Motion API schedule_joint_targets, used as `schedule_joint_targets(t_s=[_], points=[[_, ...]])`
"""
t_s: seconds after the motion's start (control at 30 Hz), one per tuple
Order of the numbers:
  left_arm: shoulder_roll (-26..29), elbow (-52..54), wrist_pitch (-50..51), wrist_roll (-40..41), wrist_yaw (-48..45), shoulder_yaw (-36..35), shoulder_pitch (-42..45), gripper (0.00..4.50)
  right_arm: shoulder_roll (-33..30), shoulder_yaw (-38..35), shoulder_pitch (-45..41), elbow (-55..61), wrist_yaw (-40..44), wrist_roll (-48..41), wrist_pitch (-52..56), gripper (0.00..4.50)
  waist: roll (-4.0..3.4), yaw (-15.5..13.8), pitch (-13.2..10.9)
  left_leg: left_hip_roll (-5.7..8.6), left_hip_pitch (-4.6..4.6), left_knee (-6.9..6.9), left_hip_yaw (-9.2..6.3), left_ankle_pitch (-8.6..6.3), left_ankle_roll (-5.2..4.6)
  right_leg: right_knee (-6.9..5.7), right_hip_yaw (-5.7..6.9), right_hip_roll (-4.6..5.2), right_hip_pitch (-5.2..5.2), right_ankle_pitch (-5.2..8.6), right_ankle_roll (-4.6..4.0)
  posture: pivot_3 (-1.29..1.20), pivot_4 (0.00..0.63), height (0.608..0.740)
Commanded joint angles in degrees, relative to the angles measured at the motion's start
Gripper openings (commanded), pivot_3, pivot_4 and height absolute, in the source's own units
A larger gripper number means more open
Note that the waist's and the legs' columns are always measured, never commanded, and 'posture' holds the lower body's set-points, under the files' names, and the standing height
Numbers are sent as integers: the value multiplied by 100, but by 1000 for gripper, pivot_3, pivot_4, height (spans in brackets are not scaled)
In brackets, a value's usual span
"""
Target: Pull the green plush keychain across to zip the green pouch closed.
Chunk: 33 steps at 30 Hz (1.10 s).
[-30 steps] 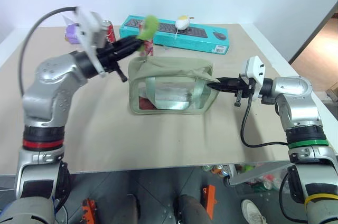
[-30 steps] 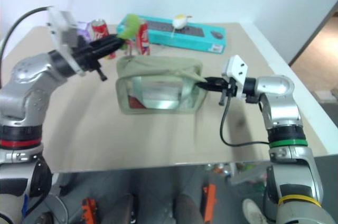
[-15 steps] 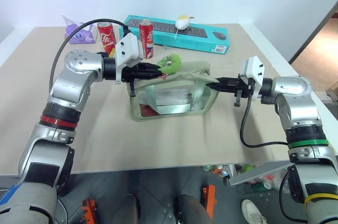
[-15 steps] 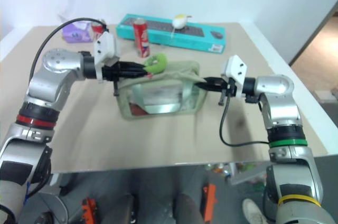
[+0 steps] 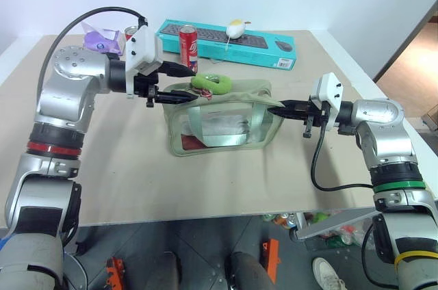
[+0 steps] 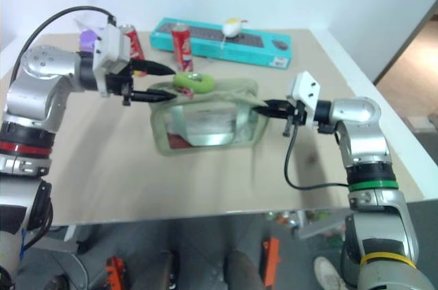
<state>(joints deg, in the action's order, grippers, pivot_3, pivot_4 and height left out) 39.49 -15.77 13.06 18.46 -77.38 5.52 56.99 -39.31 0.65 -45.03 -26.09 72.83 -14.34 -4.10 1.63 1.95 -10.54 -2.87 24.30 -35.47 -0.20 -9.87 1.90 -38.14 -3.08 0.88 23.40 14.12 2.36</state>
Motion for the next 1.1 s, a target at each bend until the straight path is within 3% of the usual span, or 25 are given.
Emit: schedule_joint_targets(t_s=[0.03,0.23,0.43,0.57,0.67,0.97,1.1], points=[[222,711,514,350,87,-365,-200,2714,-27,-53,-129,-24,8,24,-69,0,0,0,0,0,0,0,0,0,0,0,0,0,0,0,0,0,150,740],[437,2040,1884,1202,973,-1268,-1062,2714,-28,-41,-128,-34,50,32,-93,0,0,26,0,-5,0,-1,-2,0,0,-2,1,0,0,0,-1,0,150,740],[353,3031,2240,1317,2079,-1898,-2315,2714,-8,-28,-173,-88,96,28,-105,0,0,36,0,-4,-6,-2,-1,0,0,-3,0,1,-5,-1,-1,0,150,740],[66,3455,1937,1068,2650,-1842,-3157,2714,11,-3,-230,-167,134,38,-148,0,1,23,0,-4,-7,-3,0,0,1,-4,0,2,-6,-2,-3,0,150,740],[-535,3724,1828,1028,3207,-1574,-3491,2714,34,13,-283,-223,156,44,-179,0,0,2,1,-3,-7,-4,0,1,1,-3,0,3,-7,-5,-2,0,150,740],[-1092,3461,1535,850,3841,-1341,-3299,2714,-7,-2,-309,-271,201,57,-219,0,0,-2,1,-6,-10,-6,1,2,1,-3,-4,-3,-7,-11,-7,0,150,740],[-1121,3354,1481,866,3858,-1297,-3139,1537,-40,-13,-253,-213,202,49,-197,0,0,-3,1,-3,-8,-9,3,2,1,-2,-6,0,-8,-12,-5,0,150,740]])
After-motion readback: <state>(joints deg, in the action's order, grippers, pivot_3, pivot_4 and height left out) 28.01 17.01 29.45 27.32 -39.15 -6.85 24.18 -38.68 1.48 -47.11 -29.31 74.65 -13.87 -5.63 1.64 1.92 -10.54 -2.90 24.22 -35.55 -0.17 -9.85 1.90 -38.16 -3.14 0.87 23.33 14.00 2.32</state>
